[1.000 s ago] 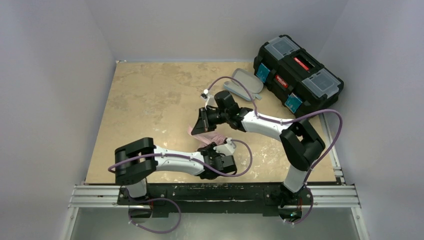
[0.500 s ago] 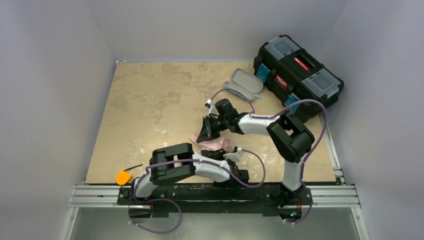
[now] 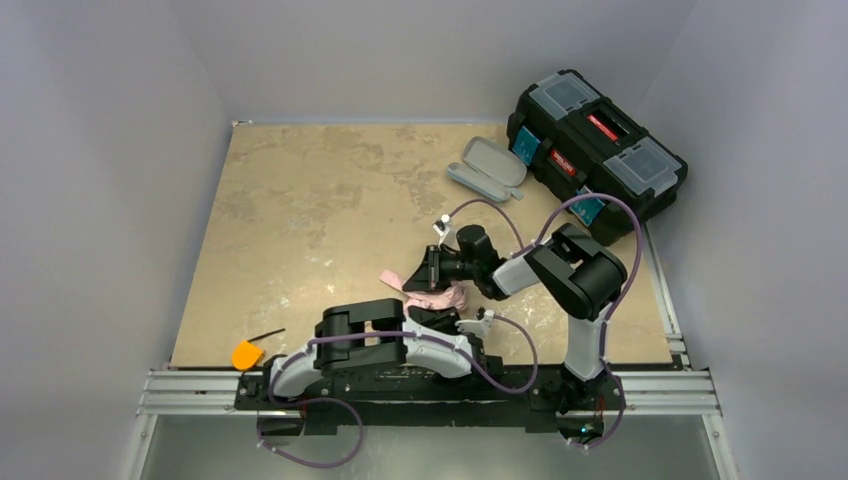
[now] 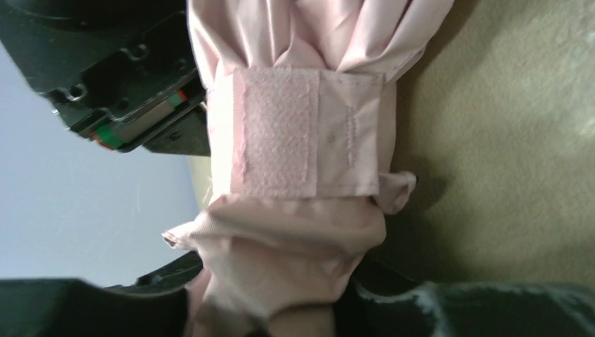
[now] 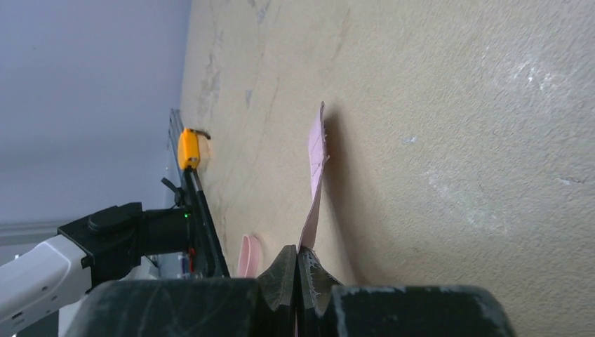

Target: Put away the umbrella

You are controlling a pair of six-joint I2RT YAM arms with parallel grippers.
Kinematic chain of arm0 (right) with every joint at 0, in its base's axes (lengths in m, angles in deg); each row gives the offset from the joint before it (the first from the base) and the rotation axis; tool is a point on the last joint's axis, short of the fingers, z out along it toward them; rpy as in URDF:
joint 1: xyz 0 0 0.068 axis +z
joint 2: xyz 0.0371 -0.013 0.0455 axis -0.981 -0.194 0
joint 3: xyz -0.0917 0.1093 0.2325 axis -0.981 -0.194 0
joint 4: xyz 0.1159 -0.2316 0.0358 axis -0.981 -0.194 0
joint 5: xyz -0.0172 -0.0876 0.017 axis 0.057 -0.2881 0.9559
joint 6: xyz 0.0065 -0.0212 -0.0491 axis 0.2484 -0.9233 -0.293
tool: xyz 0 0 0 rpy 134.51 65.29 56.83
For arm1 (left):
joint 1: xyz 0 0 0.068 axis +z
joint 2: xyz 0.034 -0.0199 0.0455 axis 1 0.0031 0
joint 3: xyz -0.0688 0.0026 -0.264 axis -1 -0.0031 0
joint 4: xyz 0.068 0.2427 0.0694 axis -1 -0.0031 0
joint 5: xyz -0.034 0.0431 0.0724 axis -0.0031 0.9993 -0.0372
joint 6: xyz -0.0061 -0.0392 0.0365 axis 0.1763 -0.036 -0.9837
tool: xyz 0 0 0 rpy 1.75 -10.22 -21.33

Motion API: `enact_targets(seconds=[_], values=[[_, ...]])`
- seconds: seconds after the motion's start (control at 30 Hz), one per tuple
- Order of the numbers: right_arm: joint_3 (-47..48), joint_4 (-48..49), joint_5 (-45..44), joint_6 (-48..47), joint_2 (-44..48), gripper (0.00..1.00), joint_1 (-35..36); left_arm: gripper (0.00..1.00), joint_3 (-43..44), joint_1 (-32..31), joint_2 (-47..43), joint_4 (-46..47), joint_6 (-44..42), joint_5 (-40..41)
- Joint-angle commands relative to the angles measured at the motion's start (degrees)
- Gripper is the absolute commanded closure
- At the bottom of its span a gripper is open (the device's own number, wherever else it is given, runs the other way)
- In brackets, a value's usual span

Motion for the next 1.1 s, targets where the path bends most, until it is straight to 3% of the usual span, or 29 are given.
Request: enact_targets(seconds=[0.0, 0.2, 0.53, 0.8, 1.07], values=[[-9.17, -0.57, -11.04, -2.91, -7.07, 1.0, -0.31, 0.55, -2.78, -1.58, -3.14, 5.0, -0.11, -11.6], [-9.64, 0.07, -13.31, -4.97, -7.0, 1.0, -0.32, 0.24, -8.86, -1.67, -13.2, 13.57, -6.55, -20.3], [-8.51, 0.91, -12.85, -5.31, -8.91, 1.0, -0.22, 0.03, -9.94, -0.02, -31.77, 13.54, -10.98, -30.36], [-7.65, -0.78, -12.74, -5.61, -7.72, 1.0, -0.18, 0.0, -20.63, 11.87, -50.31, 25.07, -15.39, -46.79], [-6.58, -3.24, -12.46, -6.9, -6.23, 1.0, -0.19, 0.0, -27.23, 25.8, -50.74, 35.52, -19.23, -60.71]])
